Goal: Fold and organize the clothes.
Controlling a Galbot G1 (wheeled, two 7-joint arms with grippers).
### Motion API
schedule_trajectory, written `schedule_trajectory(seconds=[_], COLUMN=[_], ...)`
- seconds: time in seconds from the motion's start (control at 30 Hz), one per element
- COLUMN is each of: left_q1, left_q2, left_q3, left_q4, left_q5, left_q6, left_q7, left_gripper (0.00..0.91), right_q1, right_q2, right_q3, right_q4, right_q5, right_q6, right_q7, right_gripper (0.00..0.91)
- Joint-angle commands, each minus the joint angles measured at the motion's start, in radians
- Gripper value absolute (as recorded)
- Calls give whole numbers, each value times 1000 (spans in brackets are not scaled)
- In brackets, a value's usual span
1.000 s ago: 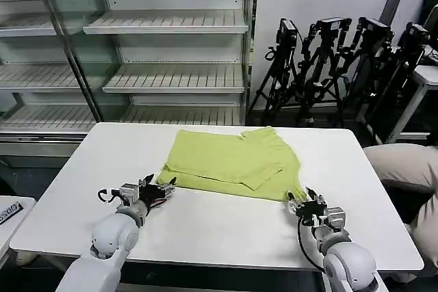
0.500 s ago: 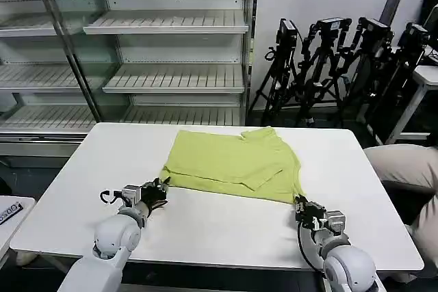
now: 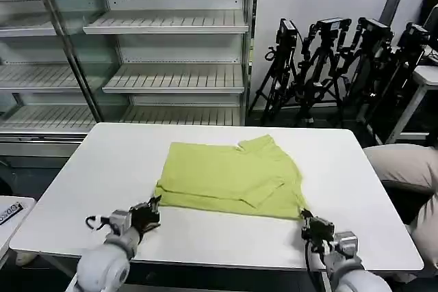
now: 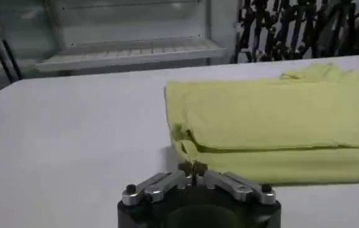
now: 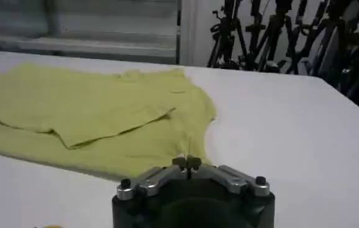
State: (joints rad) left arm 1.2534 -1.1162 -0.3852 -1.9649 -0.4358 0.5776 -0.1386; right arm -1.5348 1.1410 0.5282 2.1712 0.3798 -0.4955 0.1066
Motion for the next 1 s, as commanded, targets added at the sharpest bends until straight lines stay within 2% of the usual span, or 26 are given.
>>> schedule_trajectory(seconds=[0.03,0.17,0.2,0.23,0.4,0.53,0.6,0.67,0.77,0.83,1.0], left_q1=[384,406,413,418,420,394,357,273,65,-70,-255], left_q2=[11,9,10,10,9,16,21,24,37,53,88], left_q3=[-128,-144,-142,-138,-130,-168,-178,-169,-106,-56,39], left_q4=[-298,-307,-310,-313,-336,-406,-426,-403,-309,-213,-1], left_q5=[14,15,17,26,84,79,61,28,21,-11,-39], left_q6=[-2,-2,-2,-1,-1,-1,-1,-1,-1,0,0], left_q7=[-15,-19,-19,-19,-27,-24,-14,-7,4,10,51], left_gripper=[30,50,907,907,907,907,907,907,907,907,907], right_q1=[-247,-298,-303,-311,-320,-306,-260,-140,165,306,630], right_q2=[8,24,28,34,42,22,9,-6,-23,-29,-4], right_q3=[63,59,56,50,47,107,116,104,16,-47,-233], right_q4=[165,187,188,191,210,286,306,287,176,103,-191], right_q5=[-54,-84,-90,-102,-113,-61,-30,-24,36,75,90], right_q6=[40,59,61,67,68,51,55,56,-49,-82,-84], right_q7=[-7,-5,-2,0,-7,-14,8,23,68,98,117], right_gripper=[0,0,0,907,907,907,907,907,907,907,907])
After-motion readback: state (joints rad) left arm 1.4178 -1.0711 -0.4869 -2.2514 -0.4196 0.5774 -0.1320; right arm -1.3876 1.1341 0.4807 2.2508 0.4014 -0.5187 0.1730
